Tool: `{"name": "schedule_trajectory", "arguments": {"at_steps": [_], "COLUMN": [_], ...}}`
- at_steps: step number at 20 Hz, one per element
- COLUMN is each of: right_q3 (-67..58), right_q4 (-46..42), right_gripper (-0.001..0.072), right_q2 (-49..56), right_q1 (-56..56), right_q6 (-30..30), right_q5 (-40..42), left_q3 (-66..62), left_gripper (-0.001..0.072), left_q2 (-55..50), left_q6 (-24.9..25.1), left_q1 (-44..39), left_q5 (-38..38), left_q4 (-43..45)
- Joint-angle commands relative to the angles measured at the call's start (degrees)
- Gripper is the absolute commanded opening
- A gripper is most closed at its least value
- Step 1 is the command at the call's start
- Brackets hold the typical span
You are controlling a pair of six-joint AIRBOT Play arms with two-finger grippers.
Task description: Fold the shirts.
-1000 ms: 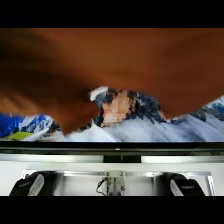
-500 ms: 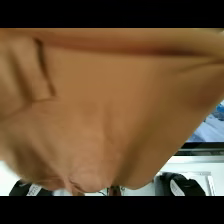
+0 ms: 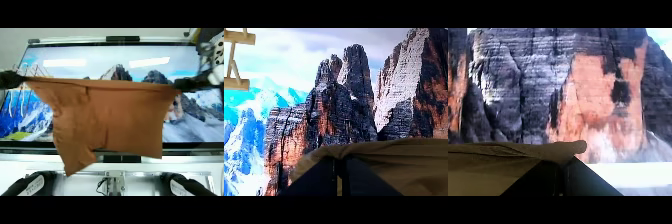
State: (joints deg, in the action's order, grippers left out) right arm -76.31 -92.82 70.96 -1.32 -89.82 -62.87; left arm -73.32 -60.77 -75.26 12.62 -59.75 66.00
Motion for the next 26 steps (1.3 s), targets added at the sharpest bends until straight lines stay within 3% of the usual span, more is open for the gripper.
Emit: {"name": "schedule_trajectory", "arguments": {"at_steps": [1, 5, 8, 11, 15, 21, 26], "right_q3": [3.10, 3.10, 3.10, 3.10, 3.10, 3.43, 5.14], "right_q4": [6.93, 9.42, 9.49, 11.72, 13.46, 12.57, 13.00], "right_gripper": [0.0066, 0.0066, 0.0066, 0.0066, 0.0066, 0.0066, 0.0066], "right_q2": [10.40, 15.19, 18.18, 21.81, 21.92, 17.92, 18.86], "right_q1": [0.07, 0.07, 0.00, 0.20, 0.44, -0.72, -0.24], "right_q6": [-1.95, -2.97, -3.43, -3.48, -3.48, -4.35, -4.70], "right_q5": [21.99, 43.89, 49.46, 44.87, 38.56, 11.37, 7.06], "left_q3": [0.52, -9.55, -14.25, -14.32, -14.67, -16.50, -10.73], "left_gripper": [0.0033, 0.0033, 0.0033, 0.0034, 0.0034, 0.0034, 0.0033], "left_q2": [-13.73, -28.30, -36.48, -40.04, -40.13, -39.69, -39.82], "left_q6": [0.22, -3.15, -4.55, -3.69, 1.16, 1.88, -1.57], "left_q1": [-5.33, -7.69, -8.15, -8.35, -6.86, -3.61, -3.82], "left_q5": [16.11, 26.12, 26.10, 23.78, 17.18, -11.41, -12.79], "left_q4": [-3.87, -4.76, -5.97, -7.30, -7.10, -2.71, -0.39]}}
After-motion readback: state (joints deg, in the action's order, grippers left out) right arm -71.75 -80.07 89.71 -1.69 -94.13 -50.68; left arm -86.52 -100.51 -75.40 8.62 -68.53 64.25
